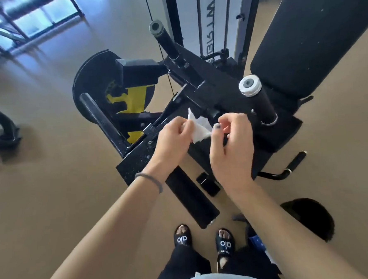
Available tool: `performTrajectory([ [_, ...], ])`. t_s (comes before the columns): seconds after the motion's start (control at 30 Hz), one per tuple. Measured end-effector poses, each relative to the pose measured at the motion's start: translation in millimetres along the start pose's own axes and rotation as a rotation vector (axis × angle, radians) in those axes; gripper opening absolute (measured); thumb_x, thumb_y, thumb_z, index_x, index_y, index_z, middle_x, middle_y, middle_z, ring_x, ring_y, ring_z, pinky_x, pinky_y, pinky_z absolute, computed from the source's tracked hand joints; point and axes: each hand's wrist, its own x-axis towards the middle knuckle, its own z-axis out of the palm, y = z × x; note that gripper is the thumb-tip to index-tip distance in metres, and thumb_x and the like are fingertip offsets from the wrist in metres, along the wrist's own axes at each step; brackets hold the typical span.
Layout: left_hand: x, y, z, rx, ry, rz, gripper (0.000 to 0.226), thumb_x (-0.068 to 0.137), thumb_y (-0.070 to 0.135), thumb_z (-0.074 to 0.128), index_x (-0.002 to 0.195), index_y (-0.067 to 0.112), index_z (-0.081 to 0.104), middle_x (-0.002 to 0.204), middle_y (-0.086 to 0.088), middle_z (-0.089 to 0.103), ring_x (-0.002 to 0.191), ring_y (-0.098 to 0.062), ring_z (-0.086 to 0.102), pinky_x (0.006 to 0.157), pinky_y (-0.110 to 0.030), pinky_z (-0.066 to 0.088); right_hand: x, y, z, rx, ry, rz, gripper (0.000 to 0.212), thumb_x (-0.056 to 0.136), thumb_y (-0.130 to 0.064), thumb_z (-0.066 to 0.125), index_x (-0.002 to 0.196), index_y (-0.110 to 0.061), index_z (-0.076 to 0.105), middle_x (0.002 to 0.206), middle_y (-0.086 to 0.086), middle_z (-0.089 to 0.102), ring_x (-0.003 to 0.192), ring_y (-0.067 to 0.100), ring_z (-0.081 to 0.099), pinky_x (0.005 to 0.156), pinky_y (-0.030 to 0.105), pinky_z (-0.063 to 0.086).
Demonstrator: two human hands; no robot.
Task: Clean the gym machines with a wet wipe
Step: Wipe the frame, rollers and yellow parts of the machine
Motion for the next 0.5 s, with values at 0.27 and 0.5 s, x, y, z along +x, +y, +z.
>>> performTrajectory([
  [0.27,51.9,-27.0,-34.7,0.632,0.152,0.356,0.023,0.105,0.023,0.045,0.123,0.012,0.055,0.098,-0.008,0.067,0.080,-0.028,0.064,0.064,-0.035,0.044,49.2,15.2,50.1,-0.192,-0.281,-0.023,0.050,0.105,-0.032,0.033,0.144,-0.006,0.049,0.141,0.008,0.055,0.133,0.022,0.047,0.112,0.037,0.038],
  [0.5,61.9,-26.0,-7.6,0.770,-0.038,0.722,0.034,0.094,0.017,0.064,0.126,0.008,0.061,0.111,-0.011,0.061,0.097,-0.026,0.063,0.082,-0.036,0.056,60.0,29.8,69.9,-0.254,-0.304,-0.034,0.057,0.103,-0.035,0.028,0.140,-0.002,0.056,0.140,0.012,0.060,0.135,0.024,0.050,0.116,0.037,0.035],
])
